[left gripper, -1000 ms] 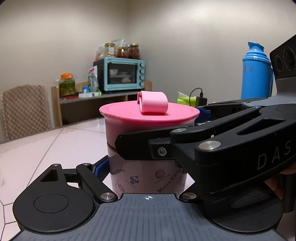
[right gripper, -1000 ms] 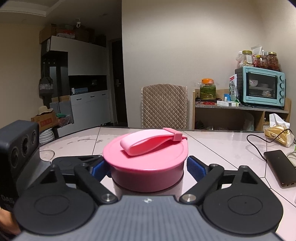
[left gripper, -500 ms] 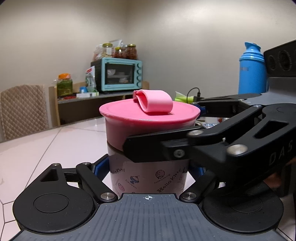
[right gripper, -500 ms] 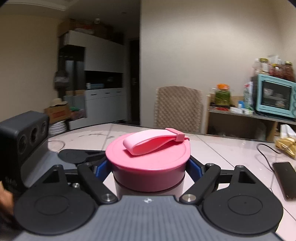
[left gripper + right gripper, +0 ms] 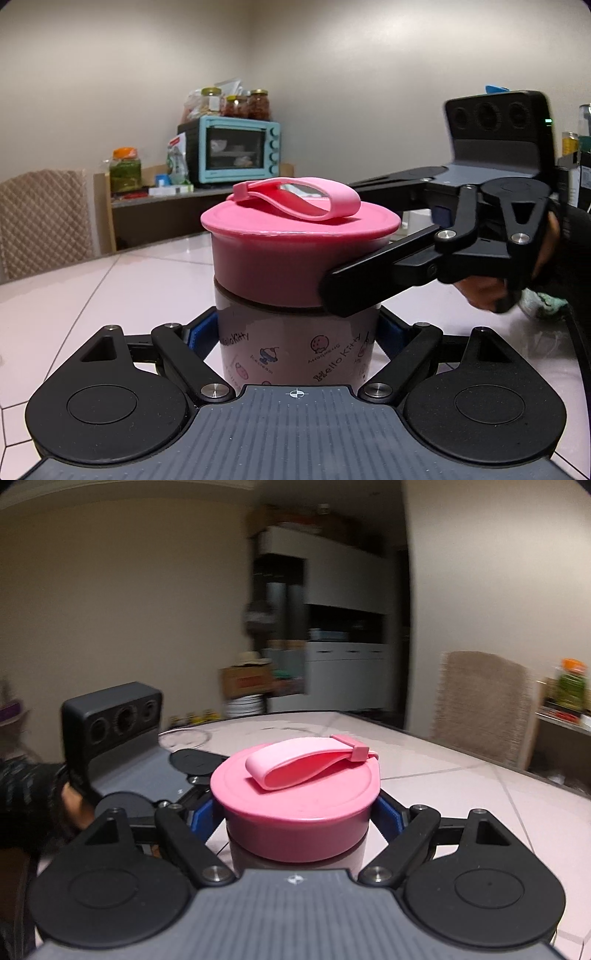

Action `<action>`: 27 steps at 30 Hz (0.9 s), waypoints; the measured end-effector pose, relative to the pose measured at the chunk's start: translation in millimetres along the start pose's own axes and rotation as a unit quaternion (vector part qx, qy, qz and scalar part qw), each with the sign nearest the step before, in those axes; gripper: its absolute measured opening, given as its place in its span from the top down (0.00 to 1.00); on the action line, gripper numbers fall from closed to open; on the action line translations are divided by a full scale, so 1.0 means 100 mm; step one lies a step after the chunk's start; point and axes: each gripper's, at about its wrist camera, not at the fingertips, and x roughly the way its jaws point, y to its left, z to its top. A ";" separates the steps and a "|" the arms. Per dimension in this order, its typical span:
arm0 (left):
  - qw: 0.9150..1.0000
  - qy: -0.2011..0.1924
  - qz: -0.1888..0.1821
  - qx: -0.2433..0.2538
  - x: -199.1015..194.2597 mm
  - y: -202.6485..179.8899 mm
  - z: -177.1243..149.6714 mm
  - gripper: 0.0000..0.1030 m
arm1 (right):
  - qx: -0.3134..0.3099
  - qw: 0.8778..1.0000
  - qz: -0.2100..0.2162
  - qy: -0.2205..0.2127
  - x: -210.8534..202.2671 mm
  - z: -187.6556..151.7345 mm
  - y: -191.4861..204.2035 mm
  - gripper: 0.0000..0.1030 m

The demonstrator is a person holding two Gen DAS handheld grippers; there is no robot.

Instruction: Unscrew bottle cap and pour

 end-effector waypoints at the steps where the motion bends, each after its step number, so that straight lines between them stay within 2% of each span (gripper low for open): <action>1: 1.000 0.001 0.001 0.003 -0.03 -0.07 -0.05 0.13 | -0.003 1.000 0.010 0.001 0.00 0.01 -0.03 0.18; 6: 1.000 0.000 0.002 0.002 -0.03 -0.13 -0.05 0.13 | -0.011 1.000 0.022 0.000 -0.03 0.05 -0.01 0.18; 10: 1.000 0.000 0.001 0.001 -0.03 -0.07 -0.03 0.13 | -0.005 1.000 0.011 -0.001 -0.05 0.07 0.07 0.17; 11: 1.000 0.000 0.001 0.001 -0.03 -0.08 -0.03 0.13 | -0.001 1.000 0.000 -0.002 -0.07 0.08 0.10 0.16; 13: 1.000 -0.001 0.001 0.000 -0.02 -0.07 -0.03 0.13 | 0.010 1.000 -0.024 -0.003 -0.13 0.09 0.19 0.06; 15: 1.000 -0.001 0.002 -0.001 -0.02 -0.07 -0.03 0.13 | 0.019 0.999 -0.048 -0.002 -0.15 0.10 0.26 0.06; 18: 1.000 -0.001 0.002 -0.002 -0.02 -0.07 -0.03 0.13 | 0.044 0.993 -0.108 0.002 -0.17 0.12 0.42 0.05; 24: 1.000 -0.001 0.003 -0.003 -0.02 -0.06 -0.02 0.13 | 0.097 0.979 -0.175 -0.031 -0.28 0.05 0.71 0.05; 27: 1.000 -0.001 0.003 -0.003 -0.03 -0.06 -0.02 0.13 | 0.099 0.969 -0.223 -0.035 -0.25 0.04 0.84 0.04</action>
